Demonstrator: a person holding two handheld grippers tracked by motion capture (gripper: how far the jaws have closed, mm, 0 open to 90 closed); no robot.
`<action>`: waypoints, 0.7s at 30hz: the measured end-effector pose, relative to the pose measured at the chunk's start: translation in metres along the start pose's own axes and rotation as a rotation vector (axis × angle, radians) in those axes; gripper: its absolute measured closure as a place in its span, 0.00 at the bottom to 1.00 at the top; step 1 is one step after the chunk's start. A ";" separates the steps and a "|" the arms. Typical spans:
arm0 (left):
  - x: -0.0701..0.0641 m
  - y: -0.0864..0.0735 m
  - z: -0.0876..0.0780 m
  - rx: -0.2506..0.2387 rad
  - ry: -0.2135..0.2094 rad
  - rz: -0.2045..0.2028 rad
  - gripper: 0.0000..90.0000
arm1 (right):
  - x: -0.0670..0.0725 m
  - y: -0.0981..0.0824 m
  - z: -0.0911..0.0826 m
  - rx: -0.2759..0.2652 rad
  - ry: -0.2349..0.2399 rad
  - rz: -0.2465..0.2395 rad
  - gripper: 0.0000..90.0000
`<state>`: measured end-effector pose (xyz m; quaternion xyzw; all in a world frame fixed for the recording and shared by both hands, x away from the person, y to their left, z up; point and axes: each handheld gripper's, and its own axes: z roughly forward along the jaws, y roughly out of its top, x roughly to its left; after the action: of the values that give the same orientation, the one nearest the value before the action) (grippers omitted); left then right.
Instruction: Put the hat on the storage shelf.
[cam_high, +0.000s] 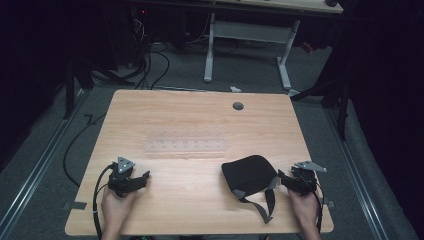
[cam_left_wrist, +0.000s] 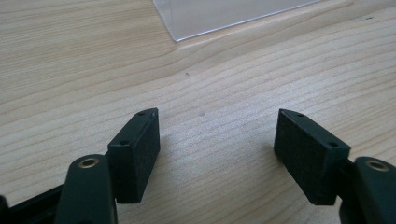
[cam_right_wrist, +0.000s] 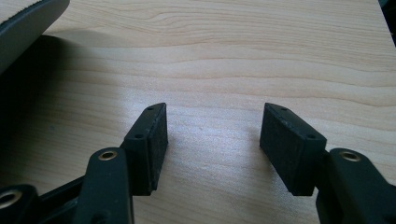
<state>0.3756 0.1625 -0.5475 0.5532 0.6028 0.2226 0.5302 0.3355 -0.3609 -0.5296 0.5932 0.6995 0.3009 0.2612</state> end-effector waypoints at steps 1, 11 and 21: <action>0.000 0.000 0.000 0.000 0.000 0.000 0.35 | 0.000 0.000 0.000 0.000 0.000 0.000 0.46; 0.000 0.000 0.000 -0.004 0.000 -0.002 0.35 | -0.003 0.000 -0.001 -0.006 -0.005 0.000 0.55; 0.000 0.000 0.000 -0.003 0.000 -0.003 0.35 | -0.004 0.000 -0.005 -0.021 -0.010 -0.001 0.62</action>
<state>0.3758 0.1624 -0.5476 0.5516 0.6032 0.2228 0.5313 0.3324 -0.3650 -0.5267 0.5913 0.6954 0.3053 0.2712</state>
